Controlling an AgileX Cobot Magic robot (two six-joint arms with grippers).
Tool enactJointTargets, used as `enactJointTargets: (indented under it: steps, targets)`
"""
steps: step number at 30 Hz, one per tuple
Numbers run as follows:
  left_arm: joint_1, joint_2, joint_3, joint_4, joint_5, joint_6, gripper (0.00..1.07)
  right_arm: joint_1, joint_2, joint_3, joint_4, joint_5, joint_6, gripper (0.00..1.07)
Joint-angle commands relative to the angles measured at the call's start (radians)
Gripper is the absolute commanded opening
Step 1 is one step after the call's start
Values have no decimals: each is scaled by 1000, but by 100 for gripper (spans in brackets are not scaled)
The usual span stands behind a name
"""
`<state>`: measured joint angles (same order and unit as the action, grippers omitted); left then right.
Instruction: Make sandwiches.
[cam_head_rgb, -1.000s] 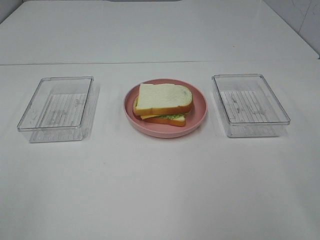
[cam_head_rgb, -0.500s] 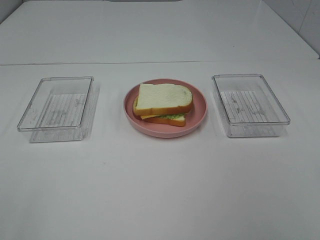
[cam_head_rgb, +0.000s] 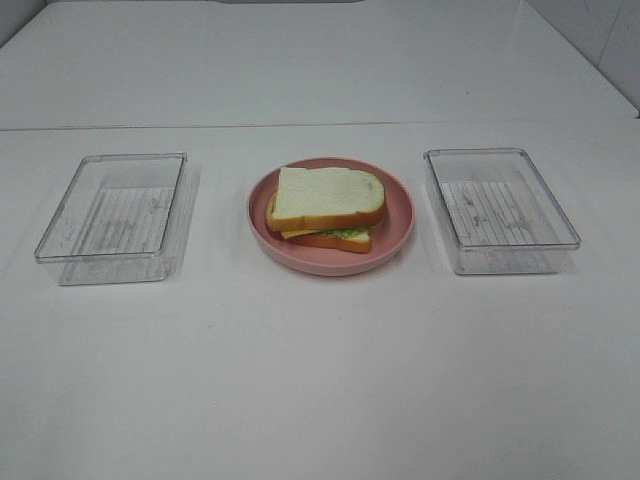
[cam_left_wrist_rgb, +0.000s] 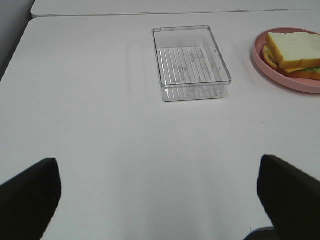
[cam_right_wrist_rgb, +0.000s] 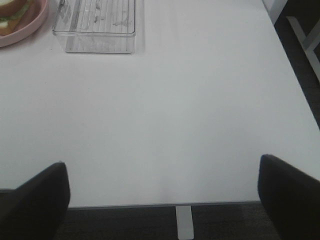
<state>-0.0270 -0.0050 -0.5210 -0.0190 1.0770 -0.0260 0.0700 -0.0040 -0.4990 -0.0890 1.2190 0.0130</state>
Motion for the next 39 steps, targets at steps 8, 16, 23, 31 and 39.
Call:
enactJointTargets:
  steps: [8, 16, 23, 31, 39]
  targets:
    - [1, -6, 1, -3, -4, 1, 100, -7, -30, 48, 49, -119, -23, 99]
    - [1, -6, 1, -3, -4, 1, 100, -7, -30, 48, 49, -119, -22, 99]
    - [1, -6, 1, -3, -4, 1, 100, -7, -30, 48, 48, -119, -20, 99]
    - [1, -6, 1, -3, -4, 1, 100, -7, -30, 48, 48, -119, -20, 99]
    - [1, -6, 1, -3, -4, 1, 100, -7, -30, 48, 48, -119, -20, 99]
